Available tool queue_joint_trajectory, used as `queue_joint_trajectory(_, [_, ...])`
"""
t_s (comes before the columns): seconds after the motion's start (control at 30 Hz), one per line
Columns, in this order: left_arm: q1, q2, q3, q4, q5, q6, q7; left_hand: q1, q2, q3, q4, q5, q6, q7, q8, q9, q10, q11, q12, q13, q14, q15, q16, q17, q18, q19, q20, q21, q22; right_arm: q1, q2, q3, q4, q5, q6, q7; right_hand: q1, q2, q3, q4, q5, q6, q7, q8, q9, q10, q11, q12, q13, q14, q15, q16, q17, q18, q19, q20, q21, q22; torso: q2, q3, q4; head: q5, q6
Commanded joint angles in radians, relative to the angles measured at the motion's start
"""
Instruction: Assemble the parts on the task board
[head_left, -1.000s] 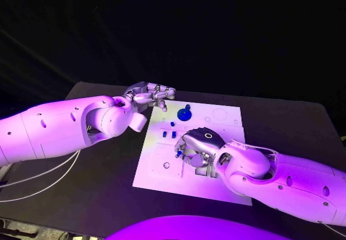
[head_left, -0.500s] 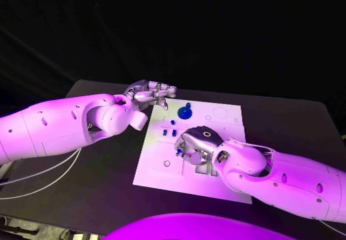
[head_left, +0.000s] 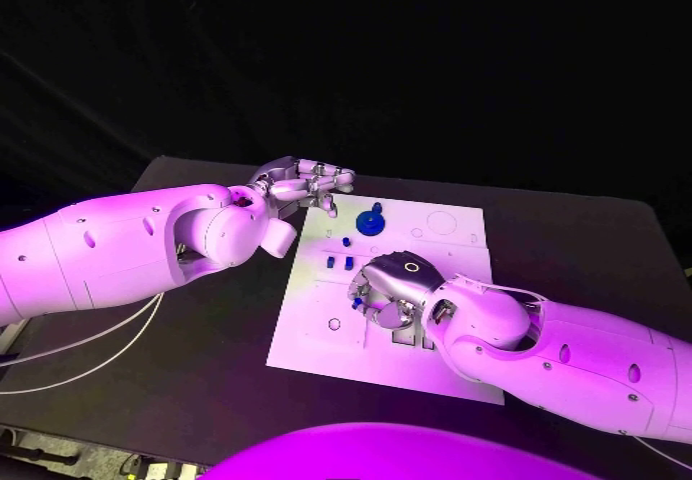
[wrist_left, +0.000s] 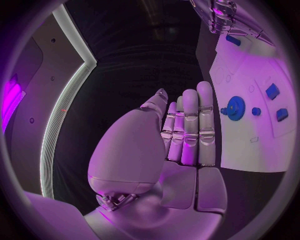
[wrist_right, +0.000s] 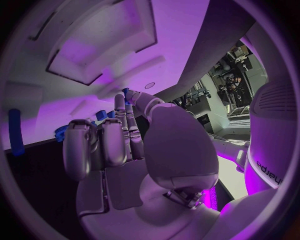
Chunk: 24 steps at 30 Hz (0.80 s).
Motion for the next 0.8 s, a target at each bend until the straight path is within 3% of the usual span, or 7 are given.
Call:
queue_joint_trajectory(0.03, [0.001, 0.002, 0.001, 0.003, -0.002, 0.020, 0.004, -0.006, 0.005, -0.006, -0.001, -0.003, -0.003, 0.000, -0.003, -0.001, -0.010, 0.001, 0.004, 0.001, -0.006, 0.004, 0.005, -0.001, 0.012, 0.005, -0.002, -0.006, -0.001, -0.001, 0.002, 0.000, -0.001, -0.012, 0.024, 0.003, -0.009, -0.002, -0.001, 0.004, -0.003, 0.007, 0.001, 0.003, 0.001, 0.005, 0.000, 0.002, -0.002, 0.050, -0.008, 0.006, 0.001, -0.013, 0.018, 0.000, -0.002, 0.112, 0.000, -0.0001, 0.0000, 0.001, -0.003])
queue_joint_trajectory(0.4, [0.001, 0.002, 0.001, 0.003, -0.002, 0.021, 0.003, -0.006, 0.005, -0.006, -0.001, -0.003, -0.003, 0.000, -0.003, -0.001, -0.010, 0.001, 0.004, 0.001, -0.006, 0.004, 0.005, -0.001, 0.012, 0.005, -0.002, -0.006, -0.001, -0.002, 0.010, -0.001, -0.010, -0.015, 0.050, -0.006, -0.011, -0.002, -0.003, 0.004, -0.012, 0.002, 0.003, 0.000, -0.001, 0.001, 0.001, 0.000, -0.004, 0.049, -0.007, 0.006, 0.000, -0.011, 0.014, 0.001, -0.008, 0.107, -0.001, -0.0002, -0.0002, 0.003, -0.006])
queue_joint_trajectory(0.6, [0.001, 0.002, 0.001, 0.003, -0.002, 0.021, 0.003, -0.005, 0.006, -0.006, -0.002, -0.003, -0.004, 0.000, -0.004, -0.001, -0.010, 0.001, 0.005, 0.002, -0.007, 0.004, 0.005, -0.001, 0.012, 0.005, -0.002, -0.007, -0.002, -0.004, 0.018, -0.002, -0.020, -0.016, 0.058, -0.014, -0.032, -0.015, -0.019, 0.016, -0.032, -0.045, 0.023, -0.023, -0.015, -0.042, 0.019, -0.018, -0.018, 0.050, 0.007, 0.017, 0.008, -0.009, 0.007, 0.010, -0.021, 0.099, 0.000, -0.0003, 0.0002, 0.004, -0.004])
queue_joint_trajectory(0.8, [0.001, 0.001, 0.001, 0.004, -0.002, 0.019, 0.002, -0.004, 0.006, -0.006, -0.002, -0.003, -0.005, 0.000, -0.004, -0.001, -0.011, 0.001, 0.006, 0.002, -0.007, 0.004, 0.005, -0.001, 0.012, 0.005, -0.002, -0.007, -0.002, -0.005, 0.020, -0.002, -0.020, -0.015, 0.060, -0.018, -0.039, -0.022, -0.030, 0.022, -0.040, -0.069, 0.033, -0.025, -0.023, -0.064, 0.029, -0.023, -0.024, 0.048, 0.014, 0.018, 0.006, -0.008, 0.005, 0.018, -0.023, 0.099, -0.001, -0.0002, -0.0001, 0.003, -0.008])
